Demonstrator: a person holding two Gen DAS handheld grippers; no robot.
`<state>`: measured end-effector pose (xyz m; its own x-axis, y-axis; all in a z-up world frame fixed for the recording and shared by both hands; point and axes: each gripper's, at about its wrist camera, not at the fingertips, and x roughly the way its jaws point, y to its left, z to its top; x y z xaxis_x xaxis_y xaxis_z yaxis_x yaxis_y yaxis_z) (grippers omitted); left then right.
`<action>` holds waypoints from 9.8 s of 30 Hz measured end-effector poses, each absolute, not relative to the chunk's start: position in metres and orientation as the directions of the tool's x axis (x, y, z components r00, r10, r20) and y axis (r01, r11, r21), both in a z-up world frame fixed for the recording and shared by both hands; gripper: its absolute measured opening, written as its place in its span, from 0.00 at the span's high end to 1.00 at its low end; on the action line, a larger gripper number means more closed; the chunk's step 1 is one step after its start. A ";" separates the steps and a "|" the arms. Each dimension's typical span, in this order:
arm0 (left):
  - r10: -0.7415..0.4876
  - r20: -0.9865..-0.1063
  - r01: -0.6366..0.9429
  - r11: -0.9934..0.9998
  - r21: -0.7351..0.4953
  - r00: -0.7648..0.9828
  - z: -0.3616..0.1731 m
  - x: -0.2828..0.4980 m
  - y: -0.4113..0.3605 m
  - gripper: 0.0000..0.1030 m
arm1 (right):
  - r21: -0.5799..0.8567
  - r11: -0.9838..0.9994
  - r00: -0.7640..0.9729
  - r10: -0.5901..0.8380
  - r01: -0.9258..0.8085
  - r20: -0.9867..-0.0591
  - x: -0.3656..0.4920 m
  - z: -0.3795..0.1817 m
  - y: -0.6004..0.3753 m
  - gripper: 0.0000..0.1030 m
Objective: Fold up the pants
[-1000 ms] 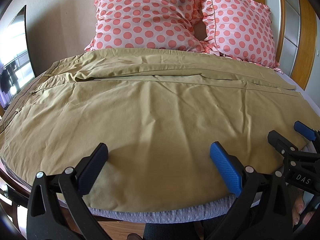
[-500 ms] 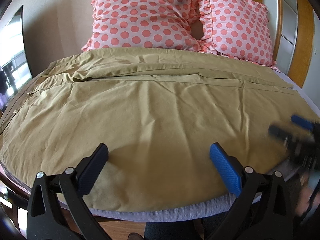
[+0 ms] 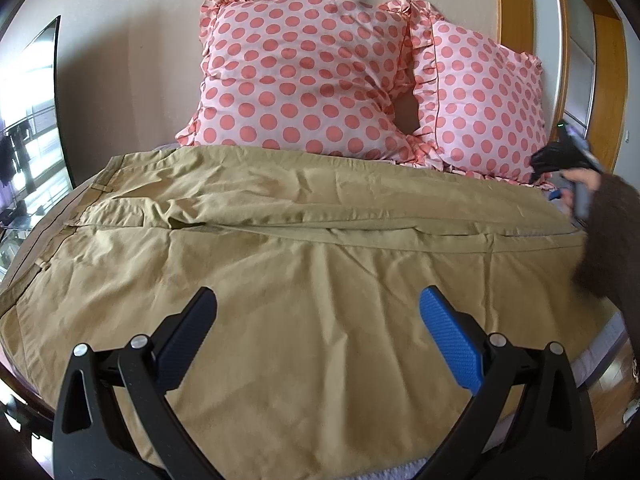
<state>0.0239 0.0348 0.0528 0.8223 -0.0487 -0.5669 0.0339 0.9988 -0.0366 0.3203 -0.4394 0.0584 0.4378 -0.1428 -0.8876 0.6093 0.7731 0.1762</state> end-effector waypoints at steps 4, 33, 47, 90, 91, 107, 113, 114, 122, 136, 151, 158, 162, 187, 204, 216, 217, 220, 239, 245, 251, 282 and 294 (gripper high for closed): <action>-0.033 -0.567 0.026 0.999 -0.021 0.823 0.050 0.031 0.040 0.02 | 0.143 0.681 0.381 -0.213 0.718 -0.899 0.361 0.042 -0.459 0.41; -0.069 -0.502 -0.036 0.979 -0.198 0.862 0.072 0.021 0.096 0.02 | 0.670 0.616 0.810 0.085 0.415 -0.580 0.056 0.057 -0.477 0.96; -0.216 -0.535 -0.018 0.917 -0.398 0.817 0.100 0.109 0.165 0.02 | 0.735 0.507 0.775 0.189 0.449 -0.604 0.067 0.021 -0.471 0.75; -0.211 -0.567 -0.205 0.788 -0.581 0.796 0.001 -0.071 0.218 0.73 | 0.723 0.465 0.837 -0.077 0.511 -0.542 -0.053 0.025 -0.533 0.32; -0.211 -0.558 -0.199 0.788 -0.583 0.803 0.002 -0.076 0.218 0.71 | 0.705 0.484 0.831 -0.090 0.518 -0.549 -0.053 0.026 -0.532 0.37; -0.086 -0.496 -0.274 0.745 -0.608 0.864 -0.001 -0.111 0.243 0.21 | 0.509 0.861 0.922 0.176 0.027 -0.346 0.026 0.096 -0.394 0.96; -0.108 -0.477 -0.268 0.711 -0.651 0.872 -0.008 -0.111 0.249 0.16 | 0.481 0.757 0.700 0.626 -0.442 -0.343 0.061 0.102 -0.214 0.96; -0.119 -0.470 -0.256 0.709 -0.657 0.875 -0.008 -0.109 0.248 0.16 | 0.478 0.736 0.653 0.663 -0.480 -0.365 0.062 0.096 -0.193 0.96; -0.149 -0.450 -0.226 0.703 -0.675 0.880 -0.013 -0.098 0.250 0.13 | 0.396 0.684 0.422 0.706 -0.612 -0.569 0.031 0.050 -0.110 0.23; -0.047 -0.536 -0.370 0.673 -0.640 0.843 -0.004 -0.068 0.271 0.11 | 0.513 0.675 0.445 0.737 -0.530 -0.509 0.037 0.048 -0.136 0.13; 0.007 -0.500 -0.420 0.554 -0.719 0.866 0.004 -0.055 0.347 0.41 | 0.533 0.657 0.435 0.753 -0.532 -0.494 0.038 0.046 -0.137 0.12; 0.155 -0.554 -0.479 0.716 -0.507 0.818 0.053 -0.032 0.329 0.92 | 0.546 0.642 0.438 0.766 -0.537 -0.470 0.035 0.048 -0.145 0.12; 0.140 -0.490 -0.308 0.909 -0.281 0.860 0.121 0.006 0.239 0.93 | 0.565 0.664 0.523 0.743 -0.491 -0.418 0.034 0.058 -0.178 0.12; -0.402 -0.617 0.426 0.897 -0.117 0.677 0.074 0.027 0.020 0.32 | 0.669 0.723 0.545 0.637 -0.175 -0.546 0.103 0.029 -0.309 0.45; -0.587 -0.714 0.253 0.809 -0.530 0.383 0.016 0.155 0.090 0.38 | 0.880 0.462 0.376 0.838 -0.107 -0.395 0.134 0.001 -0.325 0.84; -0.531 -0.697 0.284 0.847 -0.449 0.482 0.064 0.195 0.077 0.91 | 0.904 0.391 0.419 0.859 -0.170 -0.293 0.189 0.045 -0.326 0.89; -0.501 -0.695 0.280 0.865 -0.416 0.516 0.069 0.209 0.072 0.90 | 0.894 0.411 0.437 0.847 -0.178 -0.303 0.200 0.048 -0.328 0.89; -0.381 -0.734 0.237 0.924 -0.299 0.561 0.062 0.253 0.052 0.86 | 0.867 0.480 0.488 0.793 -0.134 -0.364 0.239 0.042 -0.336 0.89; -0.311 -0.810 0.181 0.950 -0.254 0.497 0.031 0.218 0.004 0.13 | 0.696 0.714 0.450 0.647 -0.076 -0.615 0.238 0.031 -0.304 0.16; -0.165 -0.795 0.163 0.983 -0.084 0.583 0.054 0.151 0.006 0.02 | 0.407 0.901 0.607 0.410 -0.152 -0.681 0.149 0.079 -0.274 0.01; -0.074 -0.781 0.122 0.993 0.002 0.620 0.036 0.067 0.010 0.02 | 0.160 0.973 0.653 0.230 -0.165 -0.721 0.072 0.060 -0.225 0.01; 0.000 -0.760 0.023 1.000 0.019 0.650 0.007 0.045 0.017 0.02 | 0.053 0.995 0.627 0.095 -0.086 -0.773 0.056 0.028 -0.200 0.01; 0.000 -0.760 0.022 1.000 0.019 0.649 0.007 0.045 0.016 0.02 | 0.053 0.995 0.627 0.098 -0.089 -0.773 0.056 0.028 -0.200 0.01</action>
<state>0.0452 0.0164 0.0074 0.6495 0.0003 -0.7604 0.0224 0.9996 0.0195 0.0556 -0.2002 0.0284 0.6274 0.0977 -0.7726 -0.0893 0.9946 0.0532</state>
